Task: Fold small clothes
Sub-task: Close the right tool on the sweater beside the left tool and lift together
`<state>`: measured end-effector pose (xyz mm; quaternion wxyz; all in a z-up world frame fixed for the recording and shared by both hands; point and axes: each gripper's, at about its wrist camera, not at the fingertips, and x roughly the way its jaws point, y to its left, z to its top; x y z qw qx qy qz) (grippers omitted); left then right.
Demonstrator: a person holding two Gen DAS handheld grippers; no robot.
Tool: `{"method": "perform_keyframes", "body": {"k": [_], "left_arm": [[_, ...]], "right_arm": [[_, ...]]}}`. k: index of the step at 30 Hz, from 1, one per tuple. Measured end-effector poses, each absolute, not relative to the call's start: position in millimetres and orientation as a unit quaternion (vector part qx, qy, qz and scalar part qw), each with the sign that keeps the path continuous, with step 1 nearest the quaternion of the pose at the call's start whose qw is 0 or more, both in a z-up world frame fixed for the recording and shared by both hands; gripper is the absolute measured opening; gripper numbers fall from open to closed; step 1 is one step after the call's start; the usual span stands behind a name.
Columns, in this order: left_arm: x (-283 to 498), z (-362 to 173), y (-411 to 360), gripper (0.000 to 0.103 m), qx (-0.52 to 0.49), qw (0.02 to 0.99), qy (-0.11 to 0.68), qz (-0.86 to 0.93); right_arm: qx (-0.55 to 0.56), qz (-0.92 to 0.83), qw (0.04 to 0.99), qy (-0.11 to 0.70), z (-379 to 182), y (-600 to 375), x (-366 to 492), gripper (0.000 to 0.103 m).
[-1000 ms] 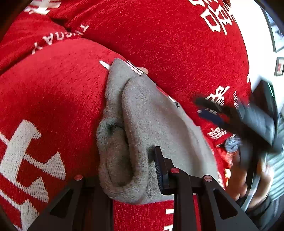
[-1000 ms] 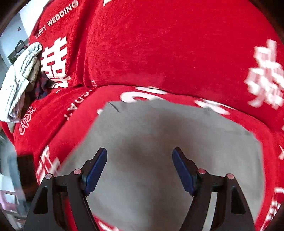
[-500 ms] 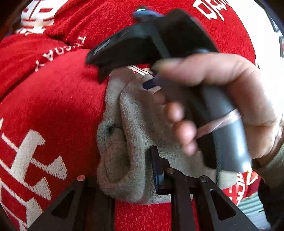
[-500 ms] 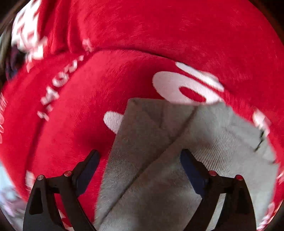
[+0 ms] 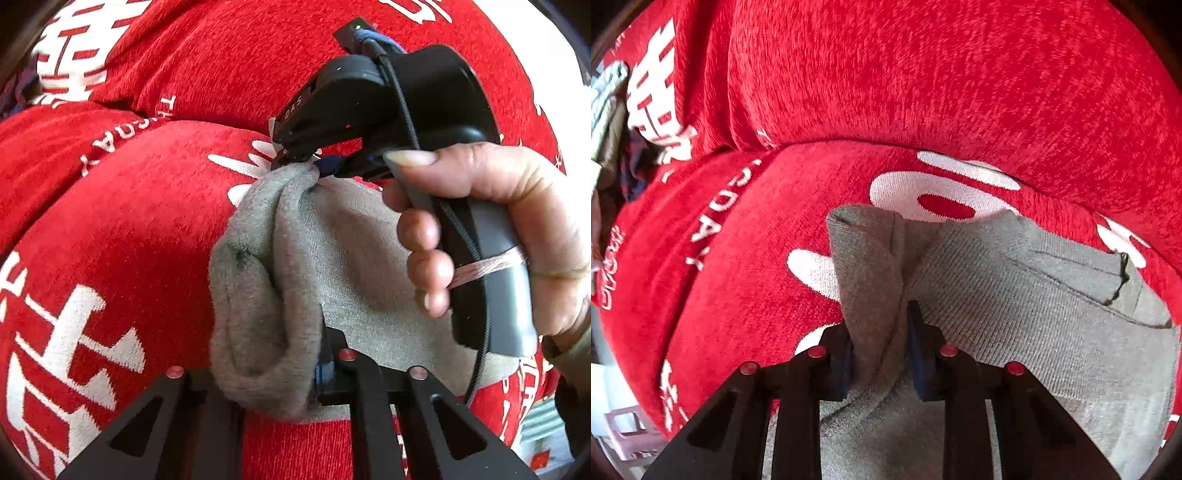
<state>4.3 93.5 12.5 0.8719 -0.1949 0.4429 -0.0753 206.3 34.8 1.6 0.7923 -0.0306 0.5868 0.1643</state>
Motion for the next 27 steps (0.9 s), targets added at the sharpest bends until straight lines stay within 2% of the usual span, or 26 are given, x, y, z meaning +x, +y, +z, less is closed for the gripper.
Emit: {"method": "perform_keyframes", "body": {"k": [1,4,15,27], "left_arm": [[5,15,91,0.011,-0.189,0.874,0.443,-0.073],[3,25,84,0.010,-0.181,0.879,0.435,-0.072],[5,49,69,0.009,-0.162,0.887,0.426,-0.073],[9,89,21,0.009,-0.095,0.899,0.421,-0.081]], "right_arm": [[-0.027,0.171,0.794,0.583,5,32,205,0.026],[-0.013,0.189,0.798,0.572,19,22,204,0.026],[0.056,0.224,0.808,0.542,55,-30,202,0.026],[0.151,0.239,0.805,0.522,73,-98,195,0.026]]}}
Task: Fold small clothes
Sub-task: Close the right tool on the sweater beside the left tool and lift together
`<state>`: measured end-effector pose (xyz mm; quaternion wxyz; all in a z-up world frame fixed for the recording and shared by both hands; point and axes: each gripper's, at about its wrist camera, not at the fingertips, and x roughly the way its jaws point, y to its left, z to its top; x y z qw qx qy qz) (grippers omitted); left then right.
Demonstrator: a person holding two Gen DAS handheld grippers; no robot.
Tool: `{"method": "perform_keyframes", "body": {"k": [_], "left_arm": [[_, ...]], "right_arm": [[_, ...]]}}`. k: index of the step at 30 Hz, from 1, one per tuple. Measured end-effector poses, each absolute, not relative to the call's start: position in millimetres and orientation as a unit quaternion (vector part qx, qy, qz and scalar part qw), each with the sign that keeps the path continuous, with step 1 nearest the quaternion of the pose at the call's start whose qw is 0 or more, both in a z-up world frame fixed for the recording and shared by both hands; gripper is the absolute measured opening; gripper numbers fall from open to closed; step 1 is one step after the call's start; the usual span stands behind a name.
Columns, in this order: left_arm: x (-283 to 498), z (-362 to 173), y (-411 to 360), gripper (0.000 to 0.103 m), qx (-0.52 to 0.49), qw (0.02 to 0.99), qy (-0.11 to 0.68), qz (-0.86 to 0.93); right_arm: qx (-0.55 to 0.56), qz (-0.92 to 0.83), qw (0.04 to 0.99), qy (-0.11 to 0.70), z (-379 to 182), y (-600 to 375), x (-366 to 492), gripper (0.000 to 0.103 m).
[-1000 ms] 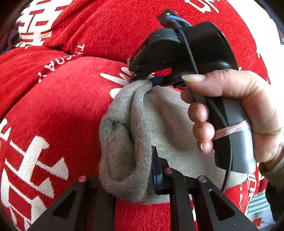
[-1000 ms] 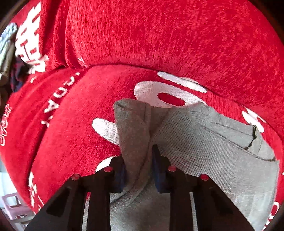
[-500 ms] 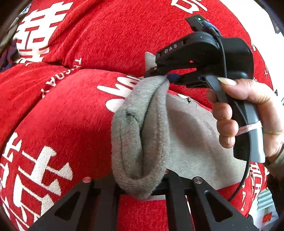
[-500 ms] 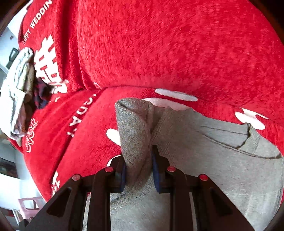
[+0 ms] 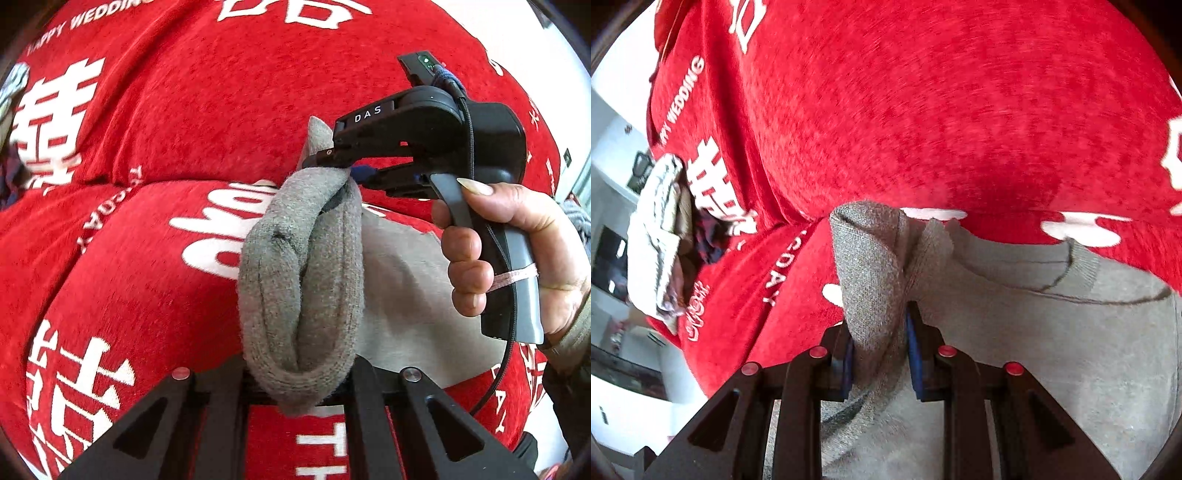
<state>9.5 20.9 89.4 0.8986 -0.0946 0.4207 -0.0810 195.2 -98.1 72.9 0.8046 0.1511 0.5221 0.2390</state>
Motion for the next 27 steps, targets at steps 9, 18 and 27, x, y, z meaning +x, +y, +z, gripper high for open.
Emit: {"method": "perform_keyframes", "body": {"k": [9,18,27], "left_arm": [[7,106,-33,0.009,-0.034,0.900,0.425,-0.093],[3,110,-87,0.009,0.009,0.897,0.427,-0.117],[3,115,-139,0.009,0.050,0.894,0.426,-0.132]], "right_arm": [[0.195,0.236,0.798,0.518,81,-151,192,0.026],[0.186,0.241,0.804,0.511,93,-204,183,0.026],[0.195,0.245,0.804,0.506,91,-257,179,0.026]]}}
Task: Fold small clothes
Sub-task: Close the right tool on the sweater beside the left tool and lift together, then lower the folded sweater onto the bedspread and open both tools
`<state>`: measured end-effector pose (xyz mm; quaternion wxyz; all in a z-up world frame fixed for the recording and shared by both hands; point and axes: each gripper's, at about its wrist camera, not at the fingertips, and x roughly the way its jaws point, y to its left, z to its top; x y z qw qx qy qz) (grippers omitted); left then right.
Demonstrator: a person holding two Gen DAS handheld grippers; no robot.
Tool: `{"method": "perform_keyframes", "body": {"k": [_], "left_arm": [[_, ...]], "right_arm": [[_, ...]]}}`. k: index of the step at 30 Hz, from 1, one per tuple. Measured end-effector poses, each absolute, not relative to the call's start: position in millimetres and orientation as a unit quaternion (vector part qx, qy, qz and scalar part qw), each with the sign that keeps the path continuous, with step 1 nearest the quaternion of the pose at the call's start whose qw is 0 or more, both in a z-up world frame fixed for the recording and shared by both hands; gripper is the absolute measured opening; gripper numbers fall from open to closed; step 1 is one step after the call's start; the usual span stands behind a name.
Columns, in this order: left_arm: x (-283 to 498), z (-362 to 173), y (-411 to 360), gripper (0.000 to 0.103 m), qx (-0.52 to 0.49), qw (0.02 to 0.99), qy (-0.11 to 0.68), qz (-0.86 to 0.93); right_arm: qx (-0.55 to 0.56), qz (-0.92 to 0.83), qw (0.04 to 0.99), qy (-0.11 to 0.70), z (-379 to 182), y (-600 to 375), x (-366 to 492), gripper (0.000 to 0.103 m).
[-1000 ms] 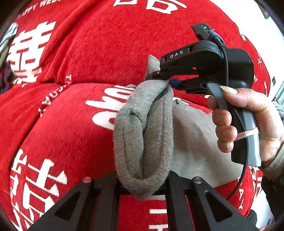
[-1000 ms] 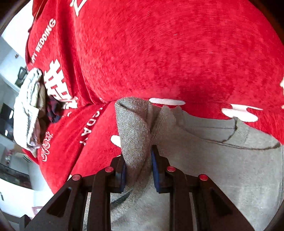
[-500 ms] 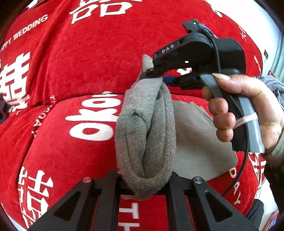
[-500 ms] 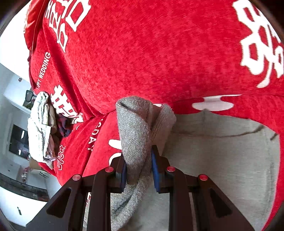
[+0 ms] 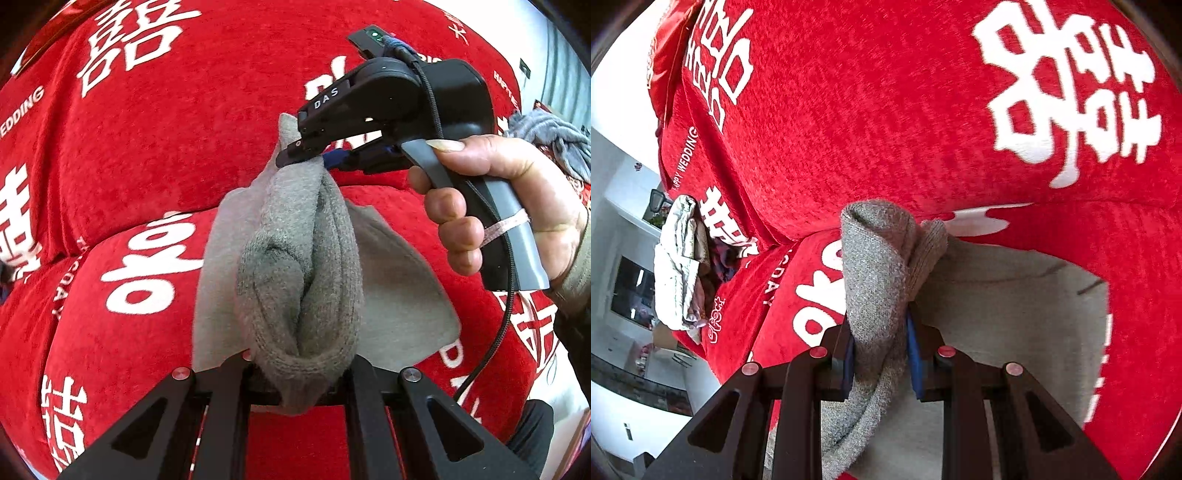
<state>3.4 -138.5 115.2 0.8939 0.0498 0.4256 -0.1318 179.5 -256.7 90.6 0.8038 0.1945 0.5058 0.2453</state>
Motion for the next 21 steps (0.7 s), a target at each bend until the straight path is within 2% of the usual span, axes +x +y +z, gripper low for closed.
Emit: {"method": "perform_keyframes", "body": {"k": [12,21], "left_arm": [[20,106,-220,0.009,0.101,0.877,0.441,-0.160],[29,75,-263,0.009,0.131,0.855,0.473,-0.167]], "right_arm": [[0.131,0.275,0.804,0.511,98,-296,200,0.026],[0.109,0.269,0.797,0.529,56,-326,208,0.026]]}}
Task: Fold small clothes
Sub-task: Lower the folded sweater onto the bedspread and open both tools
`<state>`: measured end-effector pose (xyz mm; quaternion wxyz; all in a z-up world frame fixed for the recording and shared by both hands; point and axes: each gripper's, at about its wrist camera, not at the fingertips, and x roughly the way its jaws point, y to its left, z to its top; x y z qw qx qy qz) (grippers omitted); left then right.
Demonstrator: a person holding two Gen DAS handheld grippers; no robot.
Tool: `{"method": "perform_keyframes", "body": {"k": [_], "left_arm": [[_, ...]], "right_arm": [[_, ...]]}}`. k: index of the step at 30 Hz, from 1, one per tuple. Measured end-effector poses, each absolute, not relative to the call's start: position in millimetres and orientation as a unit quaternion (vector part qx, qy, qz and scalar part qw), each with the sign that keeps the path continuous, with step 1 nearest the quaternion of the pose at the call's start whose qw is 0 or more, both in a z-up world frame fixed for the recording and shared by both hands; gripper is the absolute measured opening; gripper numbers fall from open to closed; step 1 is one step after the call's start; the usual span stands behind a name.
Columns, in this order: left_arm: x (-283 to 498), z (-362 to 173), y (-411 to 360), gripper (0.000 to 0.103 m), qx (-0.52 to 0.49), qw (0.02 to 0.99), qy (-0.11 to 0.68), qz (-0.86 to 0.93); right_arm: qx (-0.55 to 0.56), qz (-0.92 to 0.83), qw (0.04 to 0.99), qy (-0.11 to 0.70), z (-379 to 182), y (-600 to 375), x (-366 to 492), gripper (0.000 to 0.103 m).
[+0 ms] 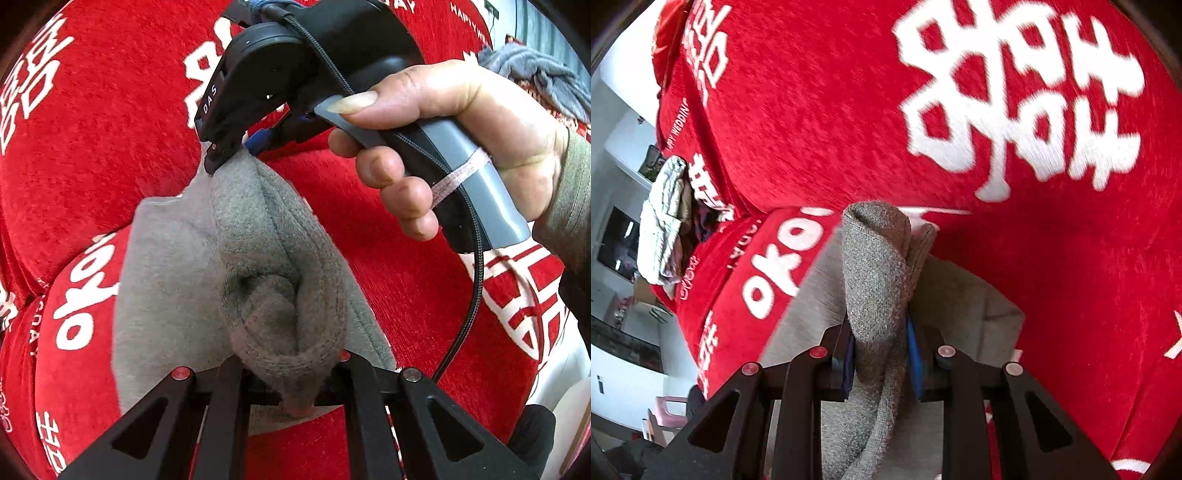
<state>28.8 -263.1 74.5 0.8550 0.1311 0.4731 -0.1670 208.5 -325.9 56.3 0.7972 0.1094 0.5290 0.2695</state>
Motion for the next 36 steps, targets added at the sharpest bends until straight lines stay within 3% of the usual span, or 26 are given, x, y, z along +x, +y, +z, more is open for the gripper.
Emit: {"method": "perform_keyframes", "body": {"k": [19,21,22,23,25,36], "left_arm": [[35,59,-274,0.011,0.138,0.847,0.489,-0.155],[36,61,-273,0.045,0.127,0.843,0.495,-0.167],[35,64,-273,0.083,0.114,0.841,0.497,-0.181],[32,70,-271,0.095,0.107,0.851,0.484,-0.177],[26,78,-270,0.095,0.110,0.864,0.461,-0.170],[7,96,-244,0.095,0.100,0.866,0.459,-0.170]], "right_arm": [[0.145,0.244,0.795,0.536,17,-346,215,0.029],[0.139,0.227,0.799,0.539,18,-349,214,0.039],[0.139,0.222,0.801,0.538,20,-352,213,0.044],[0.143,0.223,0.804,0.533,23,-355,210,0.052],[0.144,0.222,0.810,0.523,32,-360,203,0.058],[0.153,0.234,0.838,0.469,93,-360,152,0.058]]}}
